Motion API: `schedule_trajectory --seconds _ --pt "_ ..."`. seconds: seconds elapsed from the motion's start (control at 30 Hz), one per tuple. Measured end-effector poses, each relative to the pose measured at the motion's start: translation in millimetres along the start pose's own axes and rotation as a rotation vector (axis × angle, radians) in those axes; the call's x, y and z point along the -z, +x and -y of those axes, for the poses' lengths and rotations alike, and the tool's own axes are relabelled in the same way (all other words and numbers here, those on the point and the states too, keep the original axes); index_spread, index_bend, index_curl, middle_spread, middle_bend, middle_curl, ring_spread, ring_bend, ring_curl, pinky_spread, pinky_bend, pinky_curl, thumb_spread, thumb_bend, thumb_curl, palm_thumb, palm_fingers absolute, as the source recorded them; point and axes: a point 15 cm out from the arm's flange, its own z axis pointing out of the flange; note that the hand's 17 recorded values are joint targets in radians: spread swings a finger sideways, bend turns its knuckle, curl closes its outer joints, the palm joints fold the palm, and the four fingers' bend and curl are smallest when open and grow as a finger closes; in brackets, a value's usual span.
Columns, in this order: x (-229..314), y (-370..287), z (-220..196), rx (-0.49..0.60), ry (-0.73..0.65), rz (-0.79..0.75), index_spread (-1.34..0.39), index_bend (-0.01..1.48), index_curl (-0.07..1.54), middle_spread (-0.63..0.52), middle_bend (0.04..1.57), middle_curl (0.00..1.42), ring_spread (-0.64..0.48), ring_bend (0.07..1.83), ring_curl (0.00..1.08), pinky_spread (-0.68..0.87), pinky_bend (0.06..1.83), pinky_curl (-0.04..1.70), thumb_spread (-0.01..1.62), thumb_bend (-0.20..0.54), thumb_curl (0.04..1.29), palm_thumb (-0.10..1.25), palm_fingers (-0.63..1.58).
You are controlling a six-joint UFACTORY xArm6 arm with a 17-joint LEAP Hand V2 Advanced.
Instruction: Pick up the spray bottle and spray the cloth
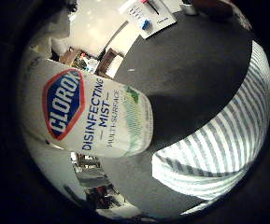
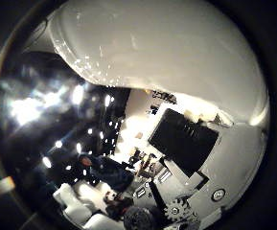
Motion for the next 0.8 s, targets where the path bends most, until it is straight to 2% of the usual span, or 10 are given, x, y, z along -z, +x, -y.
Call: schedule_trajectory --seconds 0.07,0.17,0.3,0.4,0.43,0.5,0.53,0.6,0.67,0.8 --pt "-2 -1 -3 0.001 -0.006 0.001 -0.55 0.55 0.62 -0.33 0.94 0.52 -0.40 1.10 0.38 -0.51 0.97 0.40 0.80 -0.039 0.75 0.62 1.03" --pt "-4 -4 -3 0.004 -0.009 0.004 -0.59 0.48 0.61 -0.36 0.77 0.47 -0.40 1.06 0.36 -0.35 0.99 0.40 0.91 -0.036 0.68 0.57 0.83" --pt "-4 -6 -4 0.009 -0.012 0.004 -0.60 0.45 0.60 -0.33 0.63 0.43 -0.34 0.98 0.31 -0.13 1.07 0.41 1.01 -0.034 0.58 0.51 0.67" --pt "-5 -9 -2 0.030 -0.026 -0.001 -0.56 0.39 0.57 -0.27 0.50 0.39 -0.21 0.89 0.27 0.07 1.20 0.44 1.04 -0.040 0.51 0.44 0.47" --pt "-5 -8 -3 0.034 -0.032 -0.005 -0.53 0.35 0.55 -0.24 0.46 0.38 -0.14 0.84 0.26 0.17 1.22 0.44 1.03 -0.042 0.49 0.42 0.36" --pt "-4 -7 -5 0.051 -0.053 -0.017 -0.46 0.30 0.52 -0.17 0.42 0.37 0.01 0.77 0.23 0.34 1.19 0.42 1.02 -0.049 0.45 0.37 0.19" --pt "-4 -7 -7 0.065 -0.066 -0.026 -0.40 0.27 0.50 -0.10 0.39 0.36 0.11 0.72 0.22 0.43 1.17 0.39 0.99 -0.055 0.42 0.31 0.11" --pt "-3 -6 -11 0.085 -0.116 -0.058 -0.31 0.22 0.46 0.00 0.33 0.35 0.20 0.65 0.19 0.53 1.13 0.35 0.95 -0.051 0.39 0.25 0.05" --pt "0 -2 -16 0.096 -0.174 -0.108 -0.24 0.18 0.43 0.07 0.30 0.34 0.26 0.61 0.18 0.60 1.10 0.32 0.92 -0.047 0.37 0.20 0.03" --pt "13 0 -9 0.114 -0.213 -0.170 -0.20 0.17 0.38 0.12 0.24 0.33 0.30 0.56 0.19 0.64 1.06 0.28 0.88 -0.036 0.34 0.18 0.03"
